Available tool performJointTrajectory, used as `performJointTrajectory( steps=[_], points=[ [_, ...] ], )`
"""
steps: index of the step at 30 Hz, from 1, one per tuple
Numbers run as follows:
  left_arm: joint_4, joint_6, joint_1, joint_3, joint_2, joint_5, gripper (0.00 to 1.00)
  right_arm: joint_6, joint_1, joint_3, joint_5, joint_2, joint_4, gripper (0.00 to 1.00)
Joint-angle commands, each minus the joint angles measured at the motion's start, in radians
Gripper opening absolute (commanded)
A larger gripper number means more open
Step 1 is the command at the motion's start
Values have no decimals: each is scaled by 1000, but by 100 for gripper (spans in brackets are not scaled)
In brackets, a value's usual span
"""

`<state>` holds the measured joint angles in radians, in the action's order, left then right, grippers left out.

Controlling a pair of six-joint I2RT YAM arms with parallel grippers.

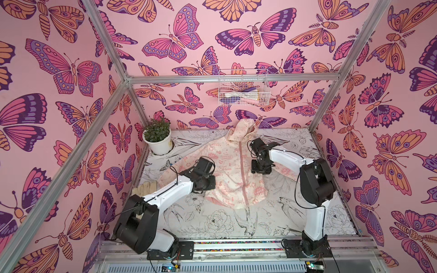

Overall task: Unzip the jacket
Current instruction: Flatten out the jacket at the center of the board.

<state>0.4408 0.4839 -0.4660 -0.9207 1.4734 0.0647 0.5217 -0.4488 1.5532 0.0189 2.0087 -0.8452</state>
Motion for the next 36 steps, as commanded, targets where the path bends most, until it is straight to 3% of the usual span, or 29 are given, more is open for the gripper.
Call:
performJointTrajectory(
  steps=[1,6,10,16,21,29,36],
  points=[
    [-13,-119,70,-52,54,80,0,-63,54,25,-80,-96,-25,65],
    [-25,-122,81,-11,70,108,0,-34,136,-273,-164,-391,121,66],
    [-55,-99,82,61,49,113,0,27,152,-576,-244,-637,247,59],
    [-74,-80,84,103,20,108,0,193,140,-941,-370,-769,514,50],
    [-75,-80,84,105,28,112,0,178,79,-960,-354,-686,567,45],
    [-77,-74,87,123,28,115,0,210,22,-926,-350,-546,673,50],
    [-77,-71,93,136,14,114,0,209,-27,-884,-347,-468,673,47]
  ],
)
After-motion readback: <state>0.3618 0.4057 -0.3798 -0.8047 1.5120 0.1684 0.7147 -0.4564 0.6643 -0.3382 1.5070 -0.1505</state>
